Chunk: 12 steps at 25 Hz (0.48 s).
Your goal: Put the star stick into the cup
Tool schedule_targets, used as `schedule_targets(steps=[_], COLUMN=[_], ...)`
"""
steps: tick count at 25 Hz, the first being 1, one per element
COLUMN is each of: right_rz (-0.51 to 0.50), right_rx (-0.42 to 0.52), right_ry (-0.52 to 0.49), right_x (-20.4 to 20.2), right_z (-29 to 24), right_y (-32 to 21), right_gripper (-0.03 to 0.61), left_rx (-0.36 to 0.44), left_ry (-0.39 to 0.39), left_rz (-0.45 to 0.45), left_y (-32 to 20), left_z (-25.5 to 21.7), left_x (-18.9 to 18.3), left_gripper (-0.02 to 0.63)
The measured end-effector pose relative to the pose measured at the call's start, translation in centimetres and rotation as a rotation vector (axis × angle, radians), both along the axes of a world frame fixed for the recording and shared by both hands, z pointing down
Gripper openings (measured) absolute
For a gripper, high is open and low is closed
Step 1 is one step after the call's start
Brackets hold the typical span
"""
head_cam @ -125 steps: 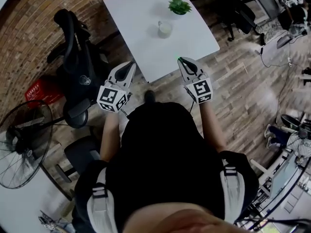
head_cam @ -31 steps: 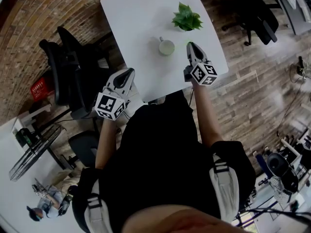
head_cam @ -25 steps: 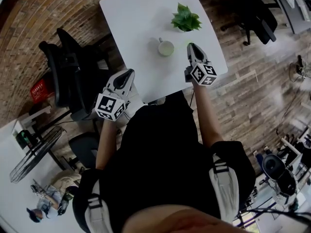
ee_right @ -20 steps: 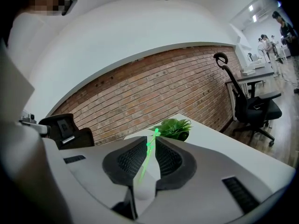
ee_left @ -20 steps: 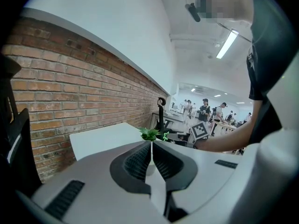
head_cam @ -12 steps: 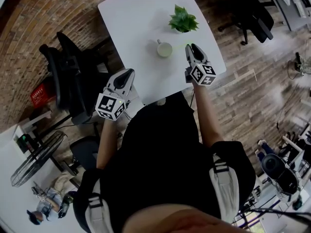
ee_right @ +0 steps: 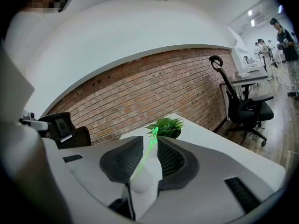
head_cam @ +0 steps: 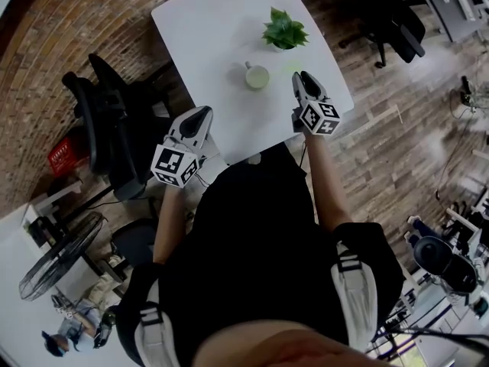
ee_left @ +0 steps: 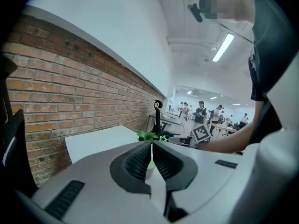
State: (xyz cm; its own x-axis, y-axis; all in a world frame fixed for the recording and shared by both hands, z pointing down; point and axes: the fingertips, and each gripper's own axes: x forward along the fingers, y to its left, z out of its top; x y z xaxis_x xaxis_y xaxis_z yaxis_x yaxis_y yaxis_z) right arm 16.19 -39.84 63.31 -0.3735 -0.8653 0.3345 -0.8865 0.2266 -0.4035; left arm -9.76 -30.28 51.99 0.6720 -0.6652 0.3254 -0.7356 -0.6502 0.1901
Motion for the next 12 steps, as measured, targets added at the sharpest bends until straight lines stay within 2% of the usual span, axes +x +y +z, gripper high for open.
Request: schedule_targets(steps=[3, 4, 7, 12], right_rz=[-0.024, -0.036, -0.078, -0.155], right_rx=[-0.005, -0.001, 0.007, 0.023], right_ry=[-0.02, -0.024, -0.006, 0.086], right_x=[-0.3, -0.5, -1.3, -3.0], right_z=[-0.4, -0.6, -1.0, -1.6], right_y=[1.1, 1.5, 3.0, 5.5], right_gripper=[0.008, -0.003, -0.003, -0.003], left_rx=[0.008, 0.012, 0.022, 0.039], left_ry=[0.009, 0.011, 0.017, 0.029], left_rz=[0.012, 0.018, 0.035, 0.059], left_y=[0.2, 0.3, 1.0, 2.2], left_z=[-0.2, -0.3, -0.5, -0.8], left_x=[0.2, 0.3, 0.5, 0.7], left_gripper=[0.029, 0.029, 0.029, 0.029])
